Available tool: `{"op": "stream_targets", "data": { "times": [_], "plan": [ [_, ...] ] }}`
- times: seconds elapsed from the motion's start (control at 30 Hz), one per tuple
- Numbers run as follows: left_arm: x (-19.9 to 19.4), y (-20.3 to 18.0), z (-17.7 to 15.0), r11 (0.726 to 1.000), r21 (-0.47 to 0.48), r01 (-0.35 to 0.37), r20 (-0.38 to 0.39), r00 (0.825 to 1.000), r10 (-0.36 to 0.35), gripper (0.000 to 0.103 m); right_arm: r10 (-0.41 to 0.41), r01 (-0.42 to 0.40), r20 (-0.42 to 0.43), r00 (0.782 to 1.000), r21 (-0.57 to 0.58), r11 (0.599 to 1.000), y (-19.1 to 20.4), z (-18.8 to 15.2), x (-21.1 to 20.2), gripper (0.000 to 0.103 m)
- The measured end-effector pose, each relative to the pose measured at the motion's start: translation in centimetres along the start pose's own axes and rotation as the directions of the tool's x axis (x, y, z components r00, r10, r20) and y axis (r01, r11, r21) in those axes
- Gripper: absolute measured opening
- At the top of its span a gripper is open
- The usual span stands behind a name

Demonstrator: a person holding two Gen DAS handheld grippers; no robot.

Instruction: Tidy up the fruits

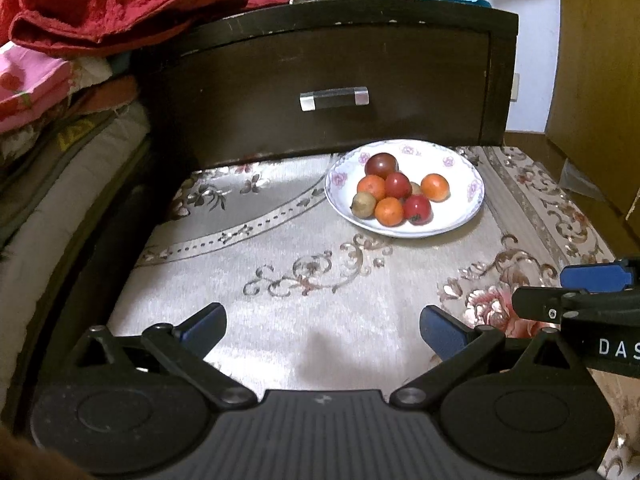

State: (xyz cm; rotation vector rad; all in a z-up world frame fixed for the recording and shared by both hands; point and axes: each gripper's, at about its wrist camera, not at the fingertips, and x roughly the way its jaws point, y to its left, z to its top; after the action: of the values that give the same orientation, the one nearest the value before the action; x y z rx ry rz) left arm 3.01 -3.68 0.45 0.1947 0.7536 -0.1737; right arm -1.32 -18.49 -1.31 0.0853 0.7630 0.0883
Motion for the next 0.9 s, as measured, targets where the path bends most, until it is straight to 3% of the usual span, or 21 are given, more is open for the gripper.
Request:
{"op": "stream_targets", "data": {
  "times": [0.9],
  "plan": [
    [-0.7, -0.1, -2.1, 1.0, 0.017, -0.015, -0.042, 0.999, 0.015, 0.103, -0.006, 0.005, -0.051, 0.999, -0.017, 1.0, 1.0, -2.0, -0.5, 0.045]
  ]
}}
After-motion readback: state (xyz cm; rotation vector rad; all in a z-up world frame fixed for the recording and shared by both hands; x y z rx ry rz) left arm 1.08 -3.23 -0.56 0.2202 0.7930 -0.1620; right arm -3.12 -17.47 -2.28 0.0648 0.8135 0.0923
